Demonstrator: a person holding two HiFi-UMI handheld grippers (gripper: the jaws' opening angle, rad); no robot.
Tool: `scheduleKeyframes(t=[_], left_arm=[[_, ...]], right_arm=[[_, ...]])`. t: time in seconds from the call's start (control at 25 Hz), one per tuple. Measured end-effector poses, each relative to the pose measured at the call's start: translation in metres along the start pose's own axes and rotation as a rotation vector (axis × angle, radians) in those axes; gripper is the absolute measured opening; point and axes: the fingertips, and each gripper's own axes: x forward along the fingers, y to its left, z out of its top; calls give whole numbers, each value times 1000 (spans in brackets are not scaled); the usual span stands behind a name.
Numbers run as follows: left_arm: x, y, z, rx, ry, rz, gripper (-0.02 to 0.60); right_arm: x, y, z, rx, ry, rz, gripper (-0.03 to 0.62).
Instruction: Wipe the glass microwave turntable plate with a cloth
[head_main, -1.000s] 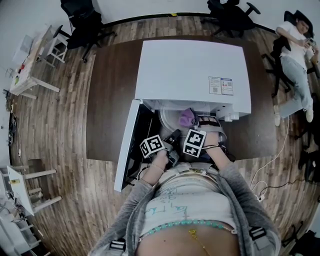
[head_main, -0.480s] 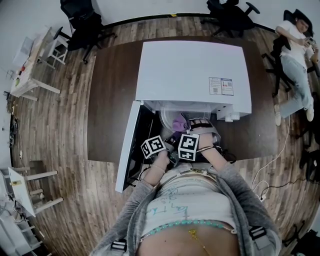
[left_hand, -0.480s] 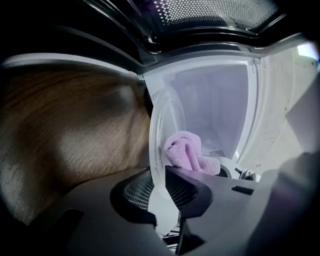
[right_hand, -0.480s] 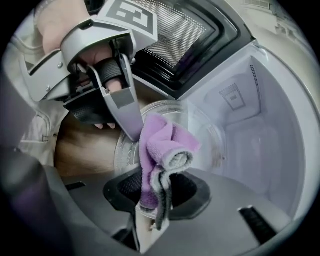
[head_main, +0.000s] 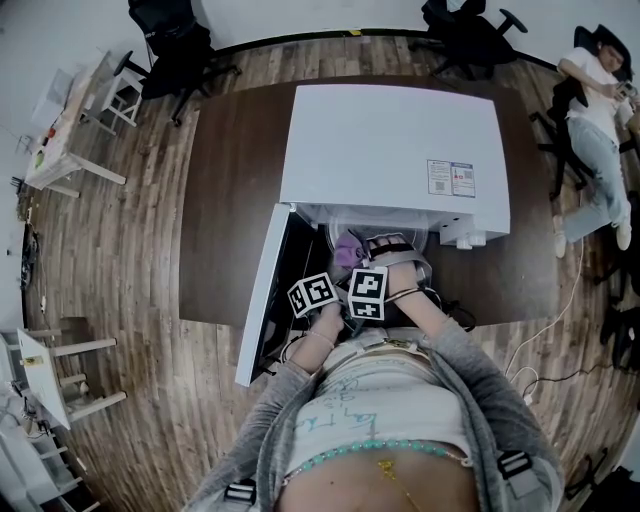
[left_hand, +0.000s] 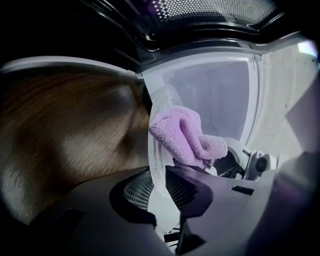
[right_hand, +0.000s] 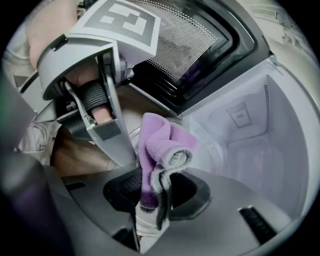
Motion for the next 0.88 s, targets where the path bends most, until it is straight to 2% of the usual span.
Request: scheduleKeyframes(t=[0.44, 0.88], left_arm=[[1, 0, 0, 3, 19, 2, 67], [2, 2, 0, -5, 24, -5, 66]], right_arm=[[7, -18, 16, 25, -33, -7, 123], [19, -47, 18, 93, -57, -70, 124]])
